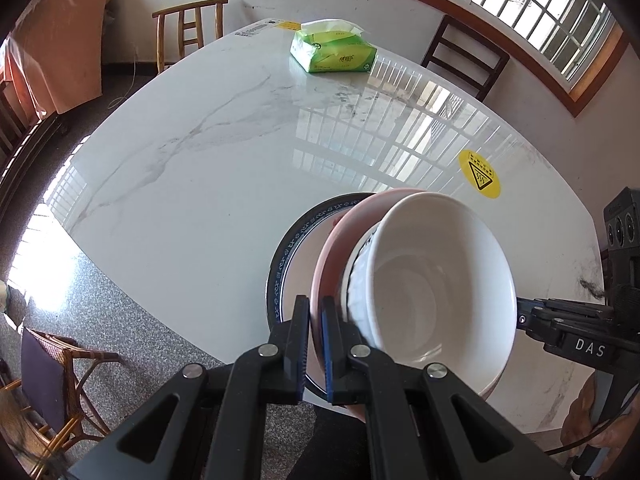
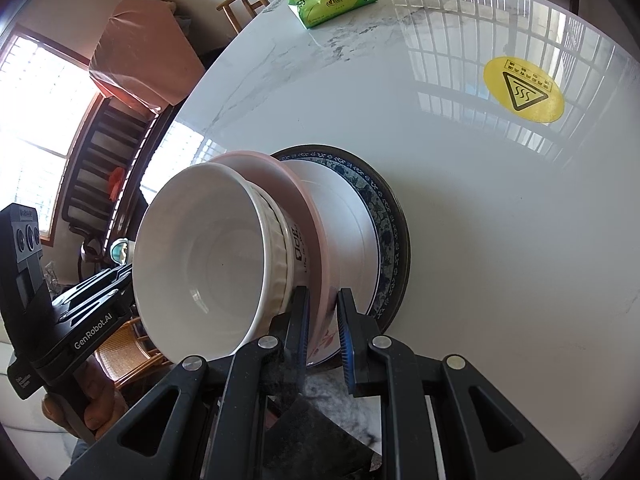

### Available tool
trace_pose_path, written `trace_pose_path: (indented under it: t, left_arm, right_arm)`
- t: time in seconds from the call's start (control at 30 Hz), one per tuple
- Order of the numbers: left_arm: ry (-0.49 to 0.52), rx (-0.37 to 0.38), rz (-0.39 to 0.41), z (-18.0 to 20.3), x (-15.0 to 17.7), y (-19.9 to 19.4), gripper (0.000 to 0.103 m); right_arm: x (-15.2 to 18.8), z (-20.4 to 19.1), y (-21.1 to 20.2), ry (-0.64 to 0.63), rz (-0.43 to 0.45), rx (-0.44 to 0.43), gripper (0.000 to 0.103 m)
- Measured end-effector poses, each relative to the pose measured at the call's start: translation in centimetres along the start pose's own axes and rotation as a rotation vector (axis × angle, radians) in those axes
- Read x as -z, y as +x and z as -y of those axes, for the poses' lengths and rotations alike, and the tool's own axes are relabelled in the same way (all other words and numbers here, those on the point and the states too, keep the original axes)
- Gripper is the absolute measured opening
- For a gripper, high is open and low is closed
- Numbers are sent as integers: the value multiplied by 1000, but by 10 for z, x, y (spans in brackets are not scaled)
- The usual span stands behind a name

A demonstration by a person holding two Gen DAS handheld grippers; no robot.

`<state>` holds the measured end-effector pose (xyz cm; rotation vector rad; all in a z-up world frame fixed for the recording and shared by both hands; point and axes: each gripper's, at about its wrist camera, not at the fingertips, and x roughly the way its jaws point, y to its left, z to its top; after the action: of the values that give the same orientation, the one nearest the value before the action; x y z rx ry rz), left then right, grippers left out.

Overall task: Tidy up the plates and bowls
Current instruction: 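Lower the nested bowls onto the plate stack and open the left gripper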

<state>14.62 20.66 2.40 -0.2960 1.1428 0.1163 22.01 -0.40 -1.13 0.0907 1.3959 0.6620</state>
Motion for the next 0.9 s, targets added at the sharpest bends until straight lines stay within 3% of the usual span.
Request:
trace_pose_path:
  t: [0.6,0.77,0.9]
  left_arm:
    - [47,-25,76,2,7,0,8]
    - [61,-46,122,3,12,-2,10]
    - [55,-60,154,0,16,-3,18]
  right_arm:
    - [-3,1,-1,3,68,3,16]
    - [0,11,-2,33,120,-20,23]
    - [4,17,-1,50,156,-34,32]
